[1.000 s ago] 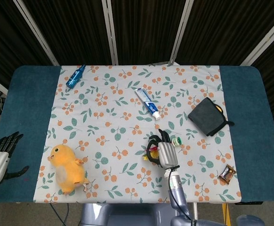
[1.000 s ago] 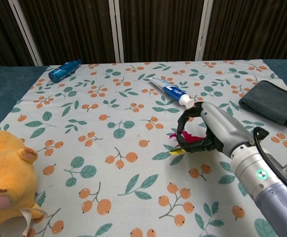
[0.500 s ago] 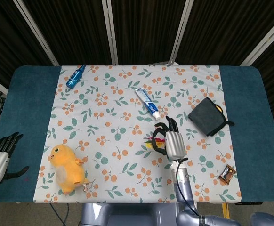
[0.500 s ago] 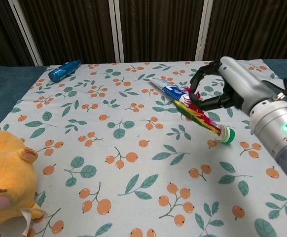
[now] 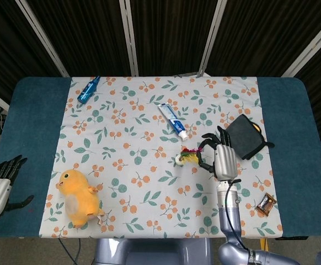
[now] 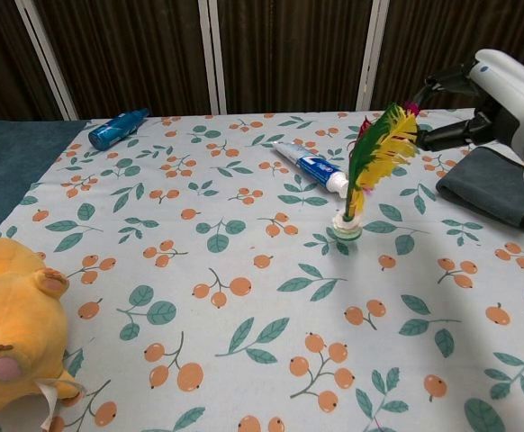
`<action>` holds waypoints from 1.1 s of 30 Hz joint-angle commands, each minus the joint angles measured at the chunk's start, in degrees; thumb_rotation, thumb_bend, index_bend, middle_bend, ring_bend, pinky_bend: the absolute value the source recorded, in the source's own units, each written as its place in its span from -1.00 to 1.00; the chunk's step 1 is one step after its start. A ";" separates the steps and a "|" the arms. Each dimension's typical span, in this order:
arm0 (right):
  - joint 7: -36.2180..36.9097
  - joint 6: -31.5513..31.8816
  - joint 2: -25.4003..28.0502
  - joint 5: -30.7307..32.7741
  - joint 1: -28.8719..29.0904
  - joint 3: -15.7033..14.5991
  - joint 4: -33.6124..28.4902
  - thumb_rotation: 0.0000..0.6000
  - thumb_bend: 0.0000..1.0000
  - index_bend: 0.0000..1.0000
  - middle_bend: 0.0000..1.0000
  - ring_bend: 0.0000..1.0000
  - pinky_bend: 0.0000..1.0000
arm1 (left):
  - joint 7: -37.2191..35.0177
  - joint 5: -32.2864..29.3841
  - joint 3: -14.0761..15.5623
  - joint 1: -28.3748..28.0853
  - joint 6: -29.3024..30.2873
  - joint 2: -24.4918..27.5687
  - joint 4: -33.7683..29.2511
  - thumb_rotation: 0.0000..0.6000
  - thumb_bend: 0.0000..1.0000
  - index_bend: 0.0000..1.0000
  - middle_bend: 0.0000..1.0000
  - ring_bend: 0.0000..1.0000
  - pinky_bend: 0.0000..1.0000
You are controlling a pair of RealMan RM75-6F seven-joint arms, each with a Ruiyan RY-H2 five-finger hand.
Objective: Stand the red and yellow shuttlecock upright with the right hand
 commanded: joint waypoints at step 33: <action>3.85 2.89 4.26 3.94 -2.36 -2.29 0.41 1.00 -0.18 0.23 -0.40 -1.00 -1.00 | 0.78 -0.44 0.14 0.08 -0.36 0.09 -0.45 1.00 -0.52 -1.00 -1.00 -1.00 -1.00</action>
